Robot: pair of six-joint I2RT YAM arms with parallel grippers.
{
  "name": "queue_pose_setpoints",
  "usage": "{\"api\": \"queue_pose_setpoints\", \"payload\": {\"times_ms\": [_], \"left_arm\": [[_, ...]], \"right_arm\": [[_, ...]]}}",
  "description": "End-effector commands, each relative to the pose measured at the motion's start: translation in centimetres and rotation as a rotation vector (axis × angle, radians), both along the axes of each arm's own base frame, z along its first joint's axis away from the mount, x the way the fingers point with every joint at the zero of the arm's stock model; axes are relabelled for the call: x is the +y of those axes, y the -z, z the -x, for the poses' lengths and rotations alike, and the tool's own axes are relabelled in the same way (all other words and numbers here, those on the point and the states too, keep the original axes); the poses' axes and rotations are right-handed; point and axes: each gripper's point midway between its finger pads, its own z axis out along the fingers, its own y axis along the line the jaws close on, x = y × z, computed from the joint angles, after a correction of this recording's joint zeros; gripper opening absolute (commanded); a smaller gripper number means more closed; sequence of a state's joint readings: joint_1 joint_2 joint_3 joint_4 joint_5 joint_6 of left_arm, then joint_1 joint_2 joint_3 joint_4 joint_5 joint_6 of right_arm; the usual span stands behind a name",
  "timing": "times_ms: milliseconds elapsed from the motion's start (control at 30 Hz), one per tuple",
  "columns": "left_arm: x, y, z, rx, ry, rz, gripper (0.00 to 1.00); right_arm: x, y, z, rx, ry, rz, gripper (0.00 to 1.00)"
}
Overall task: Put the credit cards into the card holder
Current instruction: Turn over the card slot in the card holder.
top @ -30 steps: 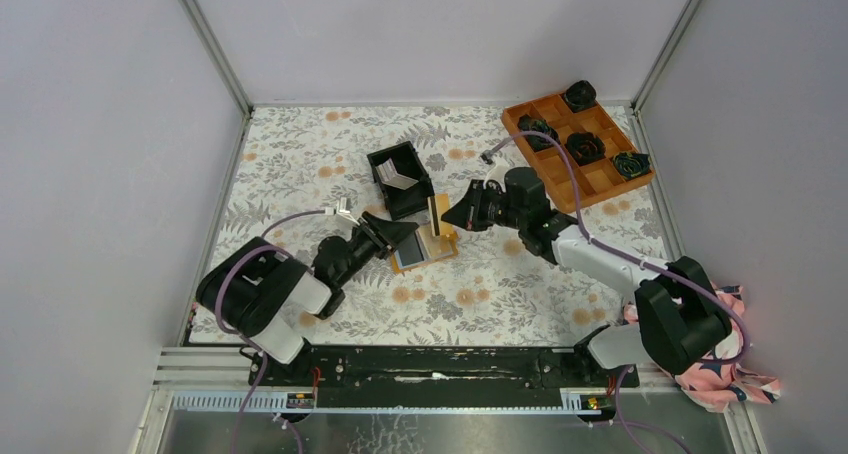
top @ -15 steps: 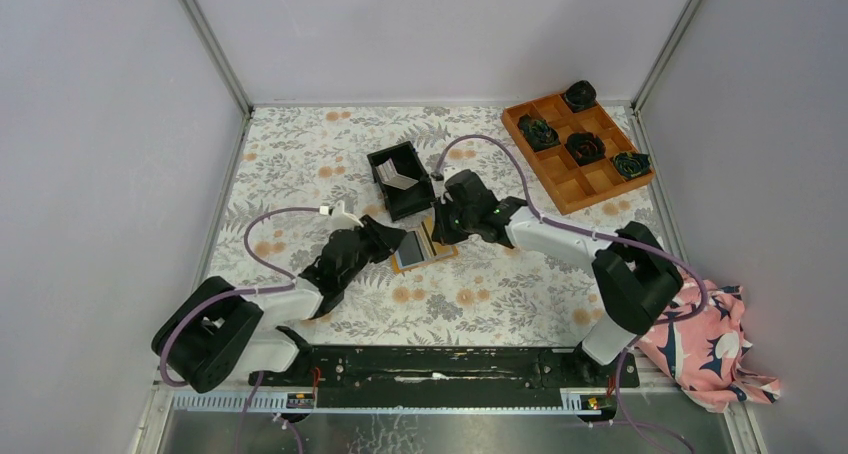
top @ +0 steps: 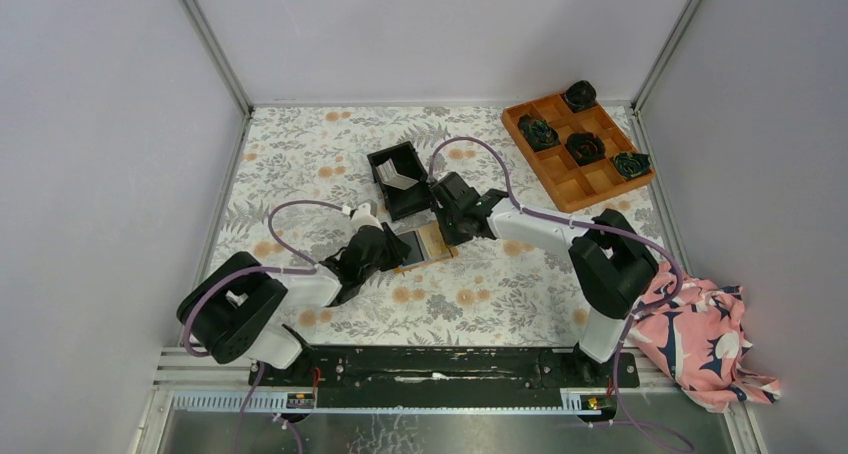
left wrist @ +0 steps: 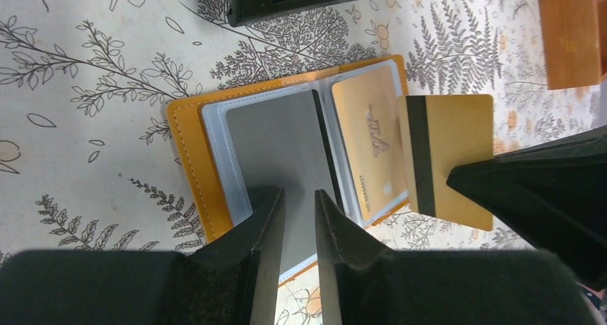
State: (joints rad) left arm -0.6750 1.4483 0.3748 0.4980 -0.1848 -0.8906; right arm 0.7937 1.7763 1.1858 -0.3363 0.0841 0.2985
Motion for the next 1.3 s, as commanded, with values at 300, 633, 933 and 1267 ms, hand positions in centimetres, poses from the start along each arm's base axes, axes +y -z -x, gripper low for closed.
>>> {"api": "queue_pose_setpoints", "payload": {"times_ms": [300,633,933,1267], "left_arm": [[0.0,1.7,-0.5,0.023,-0.006,-0.096,0.28],[0.4,2.3,-0.4,0.034,-0.009,-0.124,0.27],[0.4,3.0,-0.3,0.052,-0.005,-0.135,0.27],[0.5,3.7,-0.2,0.068,-0.003,-0.151,0.26]], "right_arm": [[-1.5,-1.6,-2.2,-0.107,0.037,0.122,0.00],[-1.0,-1.1,-2.5,-0.037,0.047,-0.012,0.00],[-1.9,-0.6,-2.9,0.041,0.087,-0.157,0.00],[-2.3,-1.4,-3.2,0.066,0.110,-0.269,0.00]]}}
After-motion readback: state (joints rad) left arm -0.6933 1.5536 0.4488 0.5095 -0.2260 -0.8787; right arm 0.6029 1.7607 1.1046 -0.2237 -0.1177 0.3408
